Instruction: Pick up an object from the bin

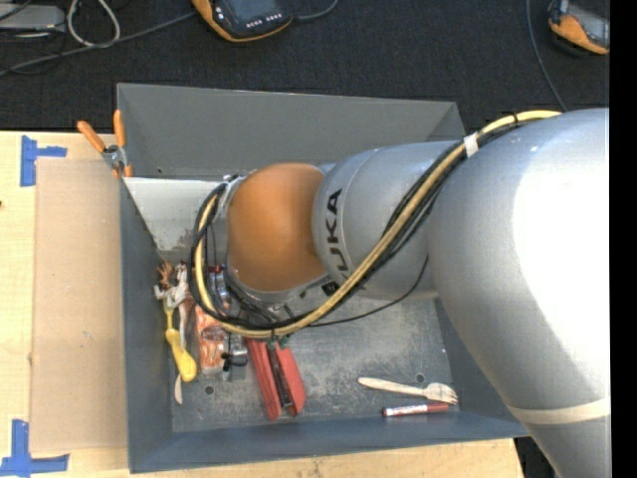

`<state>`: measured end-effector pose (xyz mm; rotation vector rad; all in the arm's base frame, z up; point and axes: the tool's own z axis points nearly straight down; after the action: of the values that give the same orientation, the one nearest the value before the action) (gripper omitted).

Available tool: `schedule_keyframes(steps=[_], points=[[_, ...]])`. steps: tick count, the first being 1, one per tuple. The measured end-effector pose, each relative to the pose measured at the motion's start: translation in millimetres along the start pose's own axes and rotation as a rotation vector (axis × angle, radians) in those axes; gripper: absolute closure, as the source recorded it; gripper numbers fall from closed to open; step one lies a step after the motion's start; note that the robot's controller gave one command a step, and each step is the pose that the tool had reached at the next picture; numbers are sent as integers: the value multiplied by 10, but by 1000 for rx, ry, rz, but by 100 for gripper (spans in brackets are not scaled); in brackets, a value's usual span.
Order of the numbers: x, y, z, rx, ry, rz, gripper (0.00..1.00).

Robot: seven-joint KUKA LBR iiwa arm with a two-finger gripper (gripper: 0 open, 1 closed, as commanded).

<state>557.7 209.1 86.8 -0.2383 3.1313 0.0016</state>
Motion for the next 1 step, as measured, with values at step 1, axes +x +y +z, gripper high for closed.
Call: schedule_keyframes(steps=[1], points=[[-250, -345, 163, -4, -5, -209, 0]])
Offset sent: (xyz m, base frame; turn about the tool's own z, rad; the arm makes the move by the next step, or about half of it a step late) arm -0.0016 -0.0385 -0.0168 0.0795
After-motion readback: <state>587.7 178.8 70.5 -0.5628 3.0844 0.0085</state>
